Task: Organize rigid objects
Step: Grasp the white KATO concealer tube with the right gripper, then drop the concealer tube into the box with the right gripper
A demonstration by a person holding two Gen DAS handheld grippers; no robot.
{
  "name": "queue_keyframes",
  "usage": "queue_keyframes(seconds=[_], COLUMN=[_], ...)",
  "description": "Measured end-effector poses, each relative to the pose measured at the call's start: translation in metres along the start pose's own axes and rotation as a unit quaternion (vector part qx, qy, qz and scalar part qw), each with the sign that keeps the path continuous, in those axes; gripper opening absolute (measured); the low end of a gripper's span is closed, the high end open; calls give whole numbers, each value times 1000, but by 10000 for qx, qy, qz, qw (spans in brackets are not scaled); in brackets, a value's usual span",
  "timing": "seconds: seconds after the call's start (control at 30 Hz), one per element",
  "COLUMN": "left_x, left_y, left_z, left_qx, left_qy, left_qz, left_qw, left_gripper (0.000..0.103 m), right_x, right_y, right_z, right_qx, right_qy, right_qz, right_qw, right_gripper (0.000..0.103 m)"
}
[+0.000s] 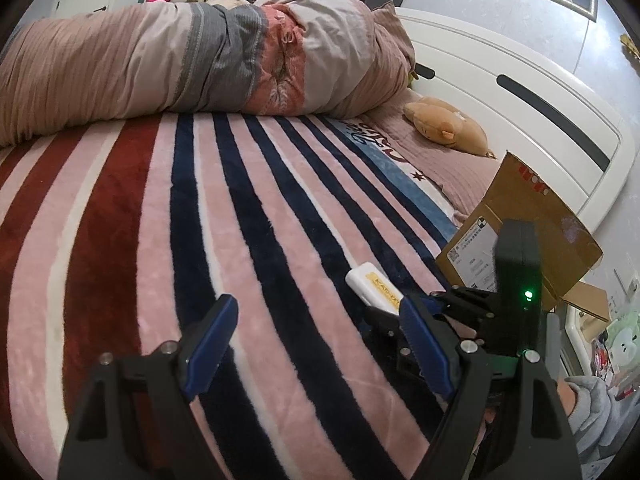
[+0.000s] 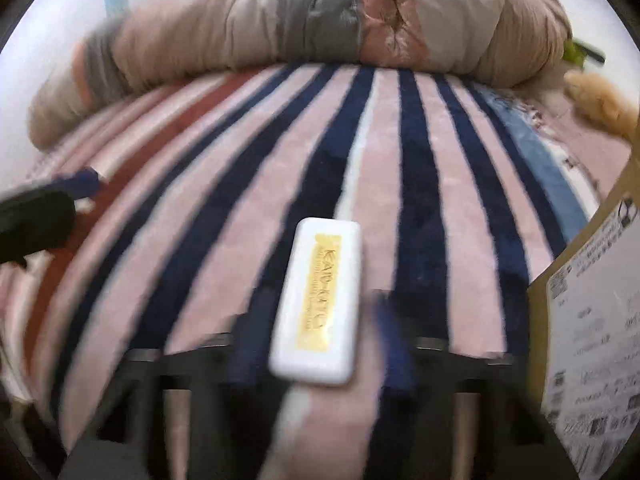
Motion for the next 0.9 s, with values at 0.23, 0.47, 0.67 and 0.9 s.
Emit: queue_keyframes(seconds=[0.23, 0.47, 0.67, 0.9], left_x=[-6, -17, -31, -32], left_y=[35, 59, 49, -13], left_z=[-49, -109, -178, -247], left_qx=[889, 1773, 2030, 1491], left_qy=[-231, -441, -892, -1281], left_qz=[-177, -127, -15, 637], left_qw=[9956, 9831, 9751, 9784], left_gripper=[80, 54, 34, 41], right_x=[2, 2, 8, 29], right_y=[74, 185, 226, 223], right_z=[20, 11, -25, -100], right_qx=[-430, -620, -309, -386], right_qy=[686, 798, 752, -110], right_qz=[-614, -1880, -2340, -1761], right_qw=[9948, 9770, 9688, 9836], right_gripper=[31, 31, 31, 31])
Point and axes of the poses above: each gripper's, at about its wrist camera, not at the fingertips, and y roughly against the way its jaws point, z to its left, x to its underside, the point moved 1 cm from there along -y, roughly the way its jaws point, and after that the axes turned 12 degrees about y, right-handed, at the moved point
